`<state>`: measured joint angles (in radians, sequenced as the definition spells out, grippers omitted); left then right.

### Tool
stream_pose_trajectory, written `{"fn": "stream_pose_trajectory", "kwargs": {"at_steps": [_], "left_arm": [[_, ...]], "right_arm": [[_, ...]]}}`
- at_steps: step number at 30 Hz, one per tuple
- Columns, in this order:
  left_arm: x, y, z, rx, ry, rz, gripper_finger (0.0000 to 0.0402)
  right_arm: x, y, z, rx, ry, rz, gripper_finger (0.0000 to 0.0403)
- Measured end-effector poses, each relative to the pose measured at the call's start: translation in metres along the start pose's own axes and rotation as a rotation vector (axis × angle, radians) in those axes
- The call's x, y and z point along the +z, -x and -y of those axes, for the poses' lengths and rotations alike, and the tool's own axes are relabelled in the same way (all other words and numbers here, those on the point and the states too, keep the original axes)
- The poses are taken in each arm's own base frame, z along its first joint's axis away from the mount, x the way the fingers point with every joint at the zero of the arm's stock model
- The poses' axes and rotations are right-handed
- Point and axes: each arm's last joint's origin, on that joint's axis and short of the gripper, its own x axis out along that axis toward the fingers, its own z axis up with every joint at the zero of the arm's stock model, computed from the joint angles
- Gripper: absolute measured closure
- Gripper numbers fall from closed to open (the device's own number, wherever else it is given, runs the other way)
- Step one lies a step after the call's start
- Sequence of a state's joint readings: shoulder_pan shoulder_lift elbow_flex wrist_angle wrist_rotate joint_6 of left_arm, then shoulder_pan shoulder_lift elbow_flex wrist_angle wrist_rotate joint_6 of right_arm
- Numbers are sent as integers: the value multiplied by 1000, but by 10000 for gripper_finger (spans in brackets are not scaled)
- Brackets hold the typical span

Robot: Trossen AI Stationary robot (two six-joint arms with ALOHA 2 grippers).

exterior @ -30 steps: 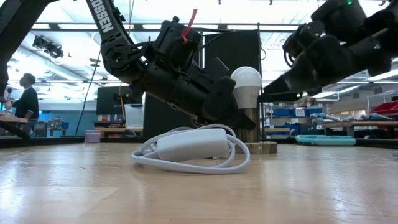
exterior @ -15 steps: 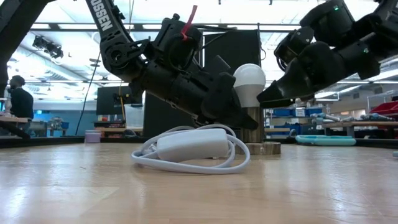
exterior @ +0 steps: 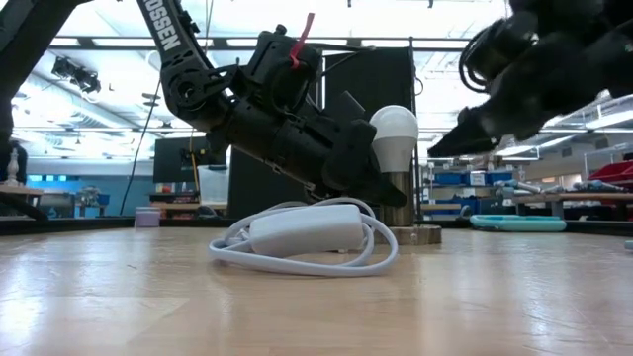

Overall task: Screw lightbulb
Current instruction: Insert the lightbulb into the desk lamp

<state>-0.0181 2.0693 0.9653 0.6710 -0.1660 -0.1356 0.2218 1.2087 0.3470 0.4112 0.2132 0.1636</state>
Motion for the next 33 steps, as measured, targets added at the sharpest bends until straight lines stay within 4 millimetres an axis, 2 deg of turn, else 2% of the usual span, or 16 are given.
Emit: {"fn": "stream_pose_trajectory", "kwargs": {"at_steps": [3,9,18,33], "left_arm": [[0,0,0,-3,0,0,213],[0,0,0,-7,0,2,213],[0,0,1,-12,0,3,213],[1,0,1,-27,1,10,213]], "right_arm": [[-2,-4,11,-99,-14,-8,129],[-5,-17,24,-84,-26,-14,129],[-6,-30,30,-18,49,41,133],[-10,-48,39,35,57,136,152]]}}
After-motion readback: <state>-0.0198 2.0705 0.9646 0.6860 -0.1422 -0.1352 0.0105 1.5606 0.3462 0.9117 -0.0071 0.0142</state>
